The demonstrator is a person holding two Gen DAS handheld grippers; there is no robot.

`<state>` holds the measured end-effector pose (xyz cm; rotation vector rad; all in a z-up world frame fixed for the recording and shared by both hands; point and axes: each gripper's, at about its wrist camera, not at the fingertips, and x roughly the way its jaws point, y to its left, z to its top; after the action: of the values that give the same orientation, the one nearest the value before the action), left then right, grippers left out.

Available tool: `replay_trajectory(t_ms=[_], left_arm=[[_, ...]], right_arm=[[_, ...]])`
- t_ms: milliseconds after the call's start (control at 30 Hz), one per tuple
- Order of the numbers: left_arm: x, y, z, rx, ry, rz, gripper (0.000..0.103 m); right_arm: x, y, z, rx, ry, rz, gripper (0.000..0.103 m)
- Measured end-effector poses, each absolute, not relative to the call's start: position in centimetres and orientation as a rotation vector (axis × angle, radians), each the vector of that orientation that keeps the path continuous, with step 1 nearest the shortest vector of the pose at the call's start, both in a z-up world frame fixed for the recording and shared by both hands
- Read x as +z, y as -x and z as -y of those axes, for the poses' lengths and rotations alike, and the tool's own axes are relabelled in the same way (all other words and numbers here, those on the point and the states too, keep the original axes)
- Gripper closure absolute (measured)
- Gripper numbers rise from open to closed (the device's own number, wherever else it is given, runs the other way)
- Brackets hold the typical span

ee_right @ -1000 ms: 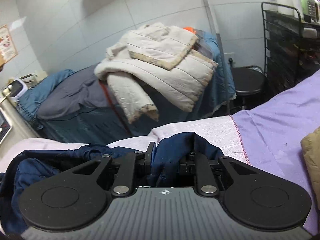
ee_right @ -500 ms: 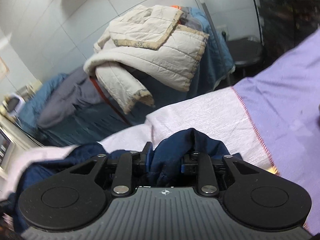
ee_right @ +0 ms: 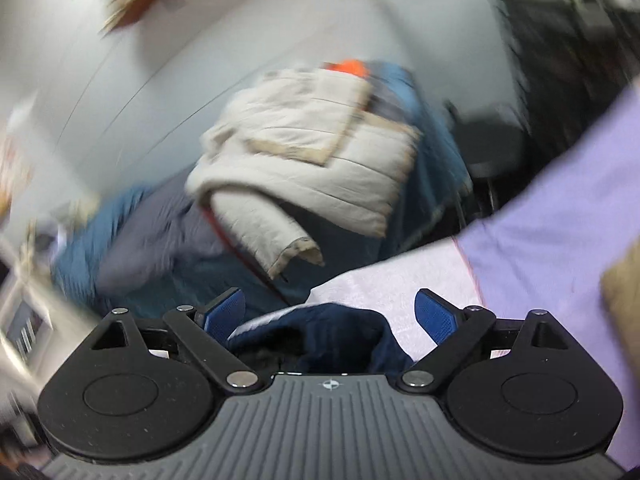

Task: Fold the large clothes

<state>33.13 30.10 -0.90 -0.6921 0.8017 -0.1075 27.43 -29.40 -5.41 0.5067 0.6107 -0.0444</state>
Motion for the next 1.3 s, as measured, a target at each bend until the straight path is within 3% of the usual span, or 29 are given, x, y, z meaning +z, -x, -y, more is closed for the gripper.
replay_trajectory(t_ms=[100,200,433,667,833,967,1300], left_arm=[[-0.9,-33.3,-31.5,-0.150,0.846,-0.808,0.000],[0.5,-33.2,-32.2,-0.155,0.823,-0.792,0.000],[5.2,-28.4,-31.5,-0.082,0.451,-0.633,0.000],[1.0,-20.4,-22.3,-0.308,-0.012,-0.624,0.000],[-4.0,-21.3,-17.0,-0.369,-0.124,-0.747,0.000],[-6.1,-25.2,-14.8,-0.216,-0.206,-0.728,0.000],[-8.1,-35.7,-17.2,0.018,-0.052,-0.752,0.000]], right_arm=[[-3.9,-25.5,25.6,0.048,-0.278,-0.585,0.010],[-3.5,-23.6,21.3,0.183,-0.106,-0.580,0.010],[-5.4,-20.2,12.9,0.387,0.086,-0.601,0.009],[-8.3,-17.6,7.9,0.481,0.235,-0.531,0.009],[-9.6,-19.2,6.6,0.478,0.265,-0.600,0.009],[-11.5,-23.6,7.8,0.423,0.190,-0.717,0.004],[-13.1,-34.2,13.1,0.212,-0.150,-0.814,0.003]])
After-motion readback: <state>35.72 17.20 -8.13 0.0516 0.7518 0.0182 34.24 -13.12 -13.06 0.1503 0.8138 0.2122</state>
